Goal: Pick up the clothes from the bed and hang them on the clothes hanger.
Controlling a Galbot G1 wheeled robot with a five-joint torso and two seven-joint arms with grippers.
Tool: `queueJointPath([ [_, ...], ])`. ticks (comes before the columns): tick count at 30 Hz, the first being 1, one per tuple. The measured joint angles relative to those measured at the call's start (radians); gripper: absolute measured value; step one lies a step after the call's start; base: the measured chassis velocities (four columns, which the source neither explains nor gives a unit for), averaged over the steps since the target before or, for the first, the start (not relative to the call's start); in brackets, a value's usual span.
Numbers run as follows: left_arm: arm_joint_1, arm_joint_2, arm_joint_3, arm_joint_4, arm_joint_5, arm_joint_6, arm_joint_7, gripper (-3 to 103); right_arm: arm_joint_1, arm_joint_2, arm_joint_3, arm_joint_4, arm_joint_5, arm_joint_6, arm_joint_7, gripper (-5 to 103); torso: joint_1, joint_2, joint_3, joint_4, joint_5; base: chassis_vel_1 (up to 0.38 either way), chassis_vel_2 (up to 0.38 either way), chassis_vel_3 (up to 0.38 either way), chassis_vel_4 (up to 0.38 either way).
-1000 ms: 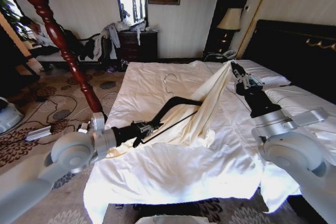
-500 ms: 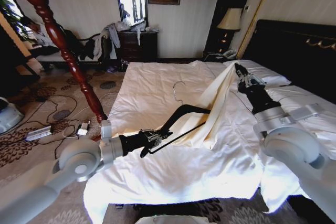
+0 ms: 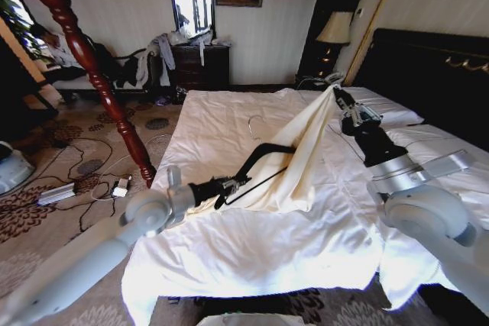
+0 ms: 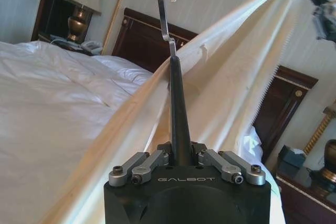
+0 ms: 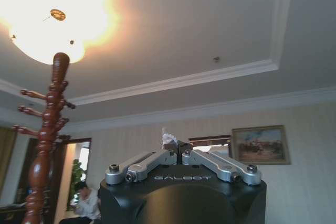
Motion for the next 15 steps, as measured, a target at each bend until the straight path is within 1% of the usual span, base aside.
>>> queueJointPath([
  [1, -0.037, -0.027, 0.031, 0.031, 0.006, -0.001, 0.0, 18, -0.004, -0.001, -0.007, 0.007, -0.007, 0.002, -0.009, 0, 0.0, 0.0, 0.0, 0.0, 0.0, 0.0, 0.0, 0.0, 0.0],
  [2, -0.037, -0.027, 0.031, 0.031, 0.006, -0.001, 0.0, 18, -0.004, -0.001, -0.007, 0.007, -0.007, 0.002, -0.009, 0, 0.0, 0.0, 0.0, 0.0, 0.0, 0.0, 0.0, 0.0, 0.0],
  [6, -0.114, -0.101, 0.103, 0.078, 0.007, -0.009, -0.003, 18, -0.014, -0.001, -0.031, 0.011, -0.032, 0.009, -0.035, 0, 0.0, 0.0, 0.0, 0.0, 0.0003, 0.0, 0.0, 0.0, 0.0],
  [7, -0.125, -0.117, 0.112, 0.085, 0.007, -0.009, -0.005, 18, -0.018, -0.001, -0.037, 0.011, -0.038, 0.01, -0.04, 0, 0.0, 0.0, 0.0, 0.0001, 0.0003, 0.0, 0.0, 0.0, 0.0],
  [8, -0.125, -0.117, 0.112, 0.085, 0.007, -0.009, -0.005, 18, -0.018, -0.001, -0.037, 0.011, -0.038, 0.01, -0.04, 0, 0.0, 0.0, 0.0, 0.0001, 0.0003, 0.0, 0.0, 0.0, 0.0],
  [9, -0.135, -0.135, 0.121, 0.092, 0.007, -0.009, -0.006, 18, -0.023, 0.0, -0.042, 0.011, -0.044, 0.01, -0.045, 0, 0.0, 0.0, 0.0, 0.0, 0.0002, 0.0, 0.0, 0.0, 0.0],
  [10, -0.153, -0.169, 0.136, 0.105, 0.009, -0.009, -0.01, 18, -0.033, 0.005, -0.053, 0.011, -0.059, 0.011, -0.054, 0, 0.0, 0.0, 0.0, -0.0001, 0.0, 0.0, 0.0, 0.0, 0.0],
  [12, -0.17, -0.198, 0.148, 0.121, 0.016, -0.01, -0.014, 18, -0.043, 0.01, -0.062, 0.011, -0.071, 0.012, -0.061, 0, 0.0, 0.0, 0.0, -0.0002, 0.0003, 0.0, 0.0, 0.0, 0.0],
  [14, -0.179, -0.211, 0.154, 0.129, 0.019, -0.012, -0.015, 18, -0.049, 0.012, -0.066, 0.011, -0.076, 0.012, -0.065, 0, 0.0, 0.0, 0.0, -0.0001, 0.0003, 0.0, 0.0, 0.0, 0.0],
  [15, -0.192, -0.228, 0.163, 0.14, 0.023, -0.014, -0.017, 18, -0.058, 0.015, -0.07, 0.014, -0.083, 0.014, -0.07, 0, 0.0, 0.0, 0.0, -0.0001, 0.0003, 0.0, 0.0, 0.0, 0.0],
])
